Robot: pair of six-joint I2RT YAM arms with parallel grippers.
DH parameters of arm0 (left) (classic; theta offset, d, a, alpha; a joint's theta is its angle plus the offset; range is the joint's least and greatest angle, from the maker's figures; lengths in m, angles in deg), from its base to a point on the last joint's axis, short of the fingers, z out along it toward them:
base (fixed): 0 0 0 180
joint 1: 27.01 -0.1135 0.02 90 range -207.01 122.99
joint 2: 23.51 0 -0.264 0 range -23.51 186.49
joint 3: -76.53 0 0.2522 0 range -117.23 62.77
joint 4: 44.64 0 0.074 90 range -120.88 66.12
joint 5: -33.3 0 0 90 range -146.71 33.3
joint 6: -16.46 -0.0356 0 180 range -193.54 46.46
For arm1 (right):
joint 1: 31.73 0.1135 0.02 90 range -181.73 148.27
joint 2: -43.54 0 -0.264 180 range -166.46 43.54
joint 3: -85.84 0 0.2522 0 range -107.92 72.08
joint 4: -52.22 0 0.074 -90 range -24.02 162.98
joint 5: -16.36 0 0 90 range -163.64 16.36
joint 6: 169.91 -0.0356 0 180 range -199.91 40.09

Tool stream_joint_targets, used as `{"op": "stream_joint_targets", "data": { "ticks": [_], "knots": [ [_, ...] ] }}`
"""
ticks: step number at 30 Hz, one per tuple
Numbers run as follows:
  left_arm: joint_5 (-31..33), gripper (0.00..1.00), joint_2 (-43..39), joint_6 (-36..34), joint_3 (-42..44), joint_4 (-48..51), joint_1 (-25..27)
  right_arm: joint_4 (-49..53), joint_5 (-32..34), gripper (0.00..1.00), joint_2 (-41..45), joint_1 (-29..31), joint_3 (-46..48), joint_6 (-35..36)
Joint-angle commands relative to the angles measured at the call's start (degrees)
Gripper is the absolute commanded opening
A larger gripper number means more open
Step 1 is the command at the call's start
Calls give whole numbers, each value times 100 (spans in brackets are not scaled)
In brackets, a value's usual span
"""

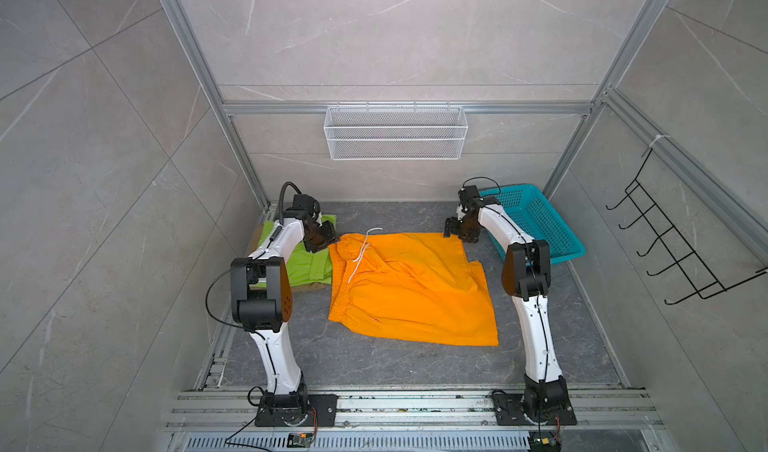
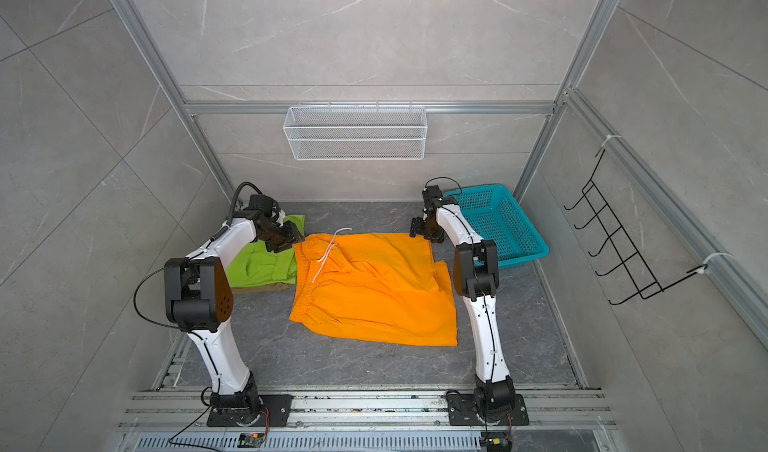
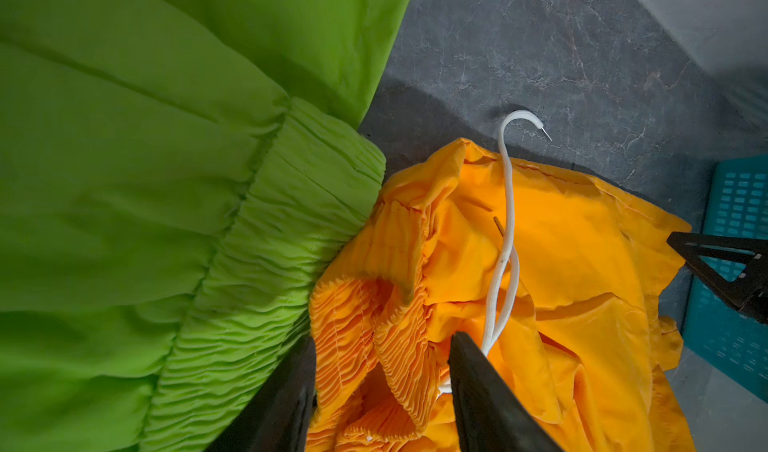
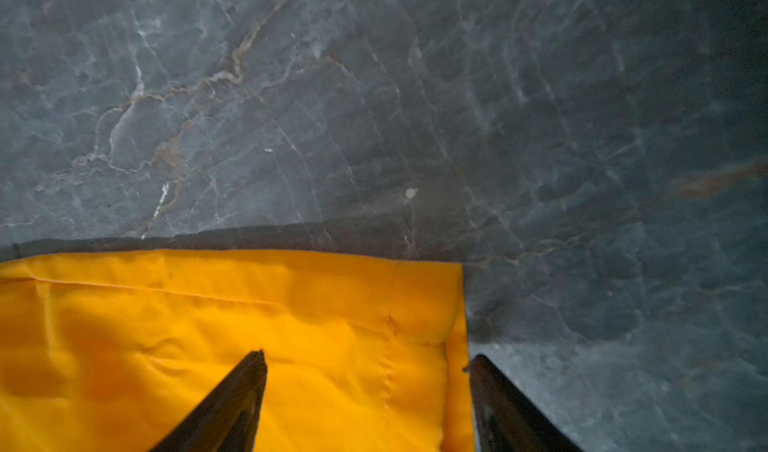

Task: Fold and stack the shorts
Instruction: 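Hold the waistband with the left gripper and the leg corner with the right gripper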

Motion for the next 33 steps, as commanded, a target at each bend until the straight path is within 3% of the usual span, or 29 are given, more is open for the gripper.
{"op": "stream_joint_targets", "data": {
  "ticks": [1,9,17,33],
  "knots": [
    [323,55,161,-364,-484,276,-23,226,-7,76,-270,24,-236,117],
    [94,53,859,-691,-1101,504,-16,326,-20,69,-549,12,-463,169],
    [-157,49,1081,-1065,-1175,717,-13,407,-60,64,-704,-10,-670,205],
    [-240,51,1282,-1200,-1222,560,65,633,-170,70,-578,-225,-1066,266]
  ]
}}
